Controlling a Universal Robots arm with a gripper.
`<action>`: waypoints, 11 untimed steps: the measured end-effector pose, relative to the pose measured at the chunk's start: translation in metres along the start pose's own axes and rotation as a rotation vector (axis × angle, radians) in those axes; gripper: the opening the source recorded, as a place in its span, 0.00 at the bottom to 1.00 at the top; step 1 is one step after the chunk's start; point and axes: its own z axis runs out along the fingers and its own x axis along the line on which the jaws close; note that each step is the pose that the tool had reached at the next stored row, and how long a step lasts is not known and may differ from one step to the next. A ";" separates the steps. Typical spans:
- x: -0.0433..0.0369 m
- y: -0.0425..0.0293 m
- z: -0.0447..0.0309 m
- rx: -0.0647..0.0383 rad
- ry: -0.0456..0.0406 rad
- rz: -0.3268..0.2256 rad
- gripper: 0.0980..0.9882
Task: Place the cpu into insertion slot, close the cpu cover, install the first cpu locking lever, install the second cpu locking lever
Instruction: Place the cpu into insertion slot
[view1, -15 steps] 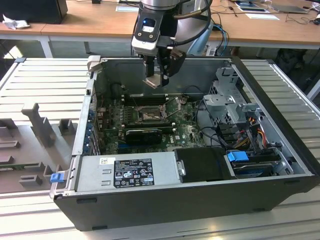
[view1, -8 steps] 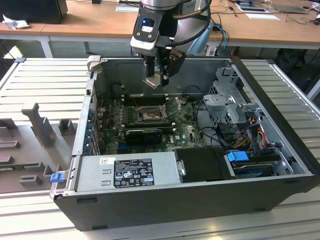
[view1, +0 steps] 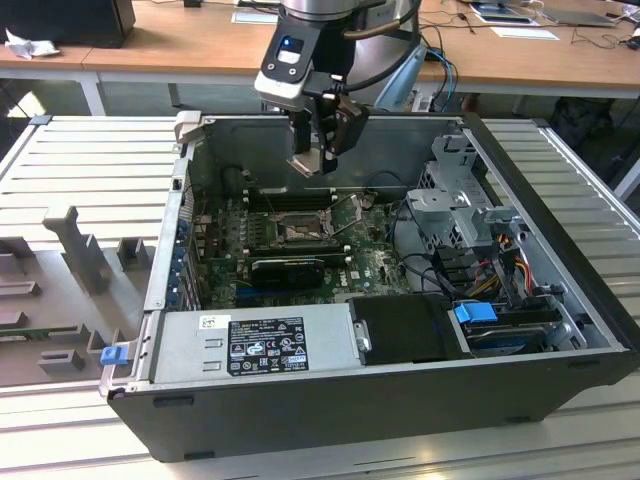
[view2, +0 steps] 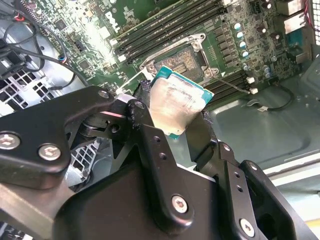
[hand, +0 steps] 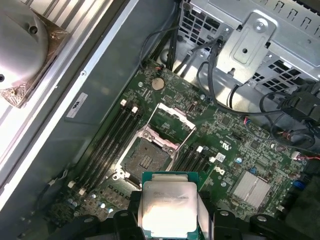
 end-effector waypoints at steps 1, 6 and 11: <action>0.0000 0.0000 0.0000 0.000 -0.0004 0.005 0.48; 0.0000 0.0000 0.0001 -0.001 -0.0026 0.038 0.48; 0.0000 0.0000 0.0001 -0.001 -0.0042 0.061 0.48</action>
